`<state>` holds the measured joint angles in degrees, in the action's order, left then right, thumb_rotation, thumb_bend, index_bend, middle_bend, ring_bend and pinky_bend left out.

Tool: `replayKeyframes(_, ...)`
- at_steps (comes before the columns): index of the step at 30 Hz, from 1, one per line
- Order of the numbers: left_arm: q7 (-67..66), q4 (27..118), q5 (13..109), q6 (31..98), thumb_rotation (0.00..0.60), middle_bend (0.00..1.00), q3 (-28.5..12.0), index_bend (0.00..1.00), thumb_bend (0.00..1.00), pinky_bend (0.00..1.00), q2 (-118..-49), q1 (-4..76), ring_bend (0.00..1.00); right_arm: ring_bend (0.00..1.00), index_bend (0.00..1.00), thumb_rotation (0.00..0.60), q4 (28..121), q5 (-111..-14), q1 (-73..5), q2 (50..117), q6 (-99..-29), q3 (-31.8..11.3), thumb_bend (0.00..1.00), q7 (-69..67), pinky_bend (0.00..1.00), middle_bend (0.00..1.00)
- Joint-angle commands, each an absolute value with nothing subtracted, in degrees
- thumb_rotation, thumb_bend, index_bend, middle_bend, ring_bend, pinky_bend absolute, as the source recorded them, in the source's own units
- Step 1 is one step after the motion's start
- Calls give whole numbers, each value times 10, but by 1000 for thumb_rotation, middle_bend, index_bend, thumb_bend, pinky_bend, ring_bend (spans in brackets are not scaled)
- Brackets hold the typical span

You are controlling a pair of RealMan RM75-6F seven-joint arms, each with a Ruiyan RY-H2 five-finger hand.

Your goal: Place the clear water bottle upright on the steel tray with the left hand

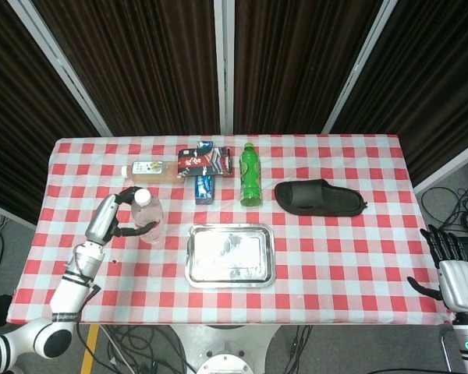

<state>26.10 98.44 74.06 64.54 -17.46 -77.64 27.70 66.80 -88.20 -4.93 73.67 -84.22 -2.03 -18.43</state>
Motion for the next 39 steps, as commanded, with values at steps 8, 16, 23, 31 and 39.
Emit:
replayKeyframes(8, 288, 984, 716, 651, 600, 650, -168, 569, 324, 502, -780, 267, 487, 0, 0, 600, 662, -880, -49, 740, -836, -18, 94, -186, 0, 0)
replayKeyframes(16, 303, 967, 743, 656, 600, 650, -211, 569, 323, 500, -796, 304, 487, 0, 0, 600, 659, -880, -50, 743, -835, -18, 94, -181, 0, 0)
replayKeyframes(23, 273, 1002, 715, 625, 600, 649, -222, 569, 323, 501, -819, 345, 487, 0, 0, 600, 657, -879, -51, 745, -831, -17, 94, -177, 0, 0)
replayKeyframes(31, 241, 998, 674, 633, 600, 650, -223, 569, 324, 500, -820, 343, 487, 0, 0, 600, 656, -877, -49, 742, -838, -21, 94, -190, 0, 0)
replayKeyframes(39, 257, 994, 684, 614, 600, 648, -220, 575, 323, 500, -820, 354, 487, 0, 0, 600, 653, -879, -53, 746, -829, -17, 94, -184, 0, 0)
